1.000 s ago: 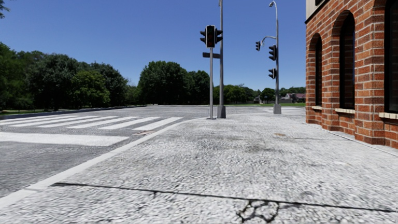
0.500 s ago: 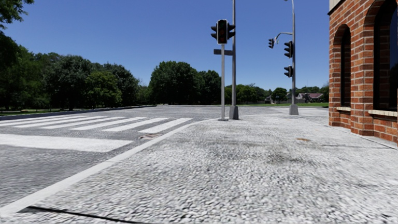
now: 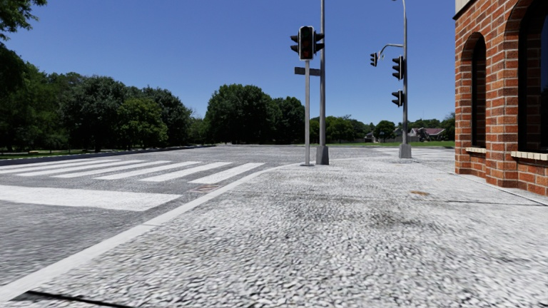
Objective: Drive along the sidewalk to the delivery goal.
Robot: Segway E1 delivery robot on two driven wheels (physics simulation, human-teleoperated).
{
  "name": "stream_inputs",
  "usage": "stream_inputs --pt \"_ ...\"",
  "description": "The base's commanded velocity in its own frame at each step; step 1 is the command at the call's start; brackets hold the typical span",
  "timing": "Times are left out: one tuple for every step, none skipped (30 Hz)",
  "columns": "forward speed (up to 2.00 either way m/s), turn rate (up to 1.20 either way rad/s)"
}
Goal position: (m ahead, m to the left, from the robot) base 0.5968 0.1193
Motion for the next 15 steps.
stream_inputs --pt "0.0 0.0" --pt "0.0 0.0" --pt "0.0 0.0" --pt "0.0 0.0" --pt "0.0 0.0" --pt "0.0 0.0" --pt "0.0 0.0" --pt "0.0 0.0" --pt "0.0 0.0" --pt "0.0 0.0" --pt "0.0 0.0" --pt "0.0 0.0" --pt "0.0 0.0" --pt "0.0 0.0" --pt "0.0 0.0"
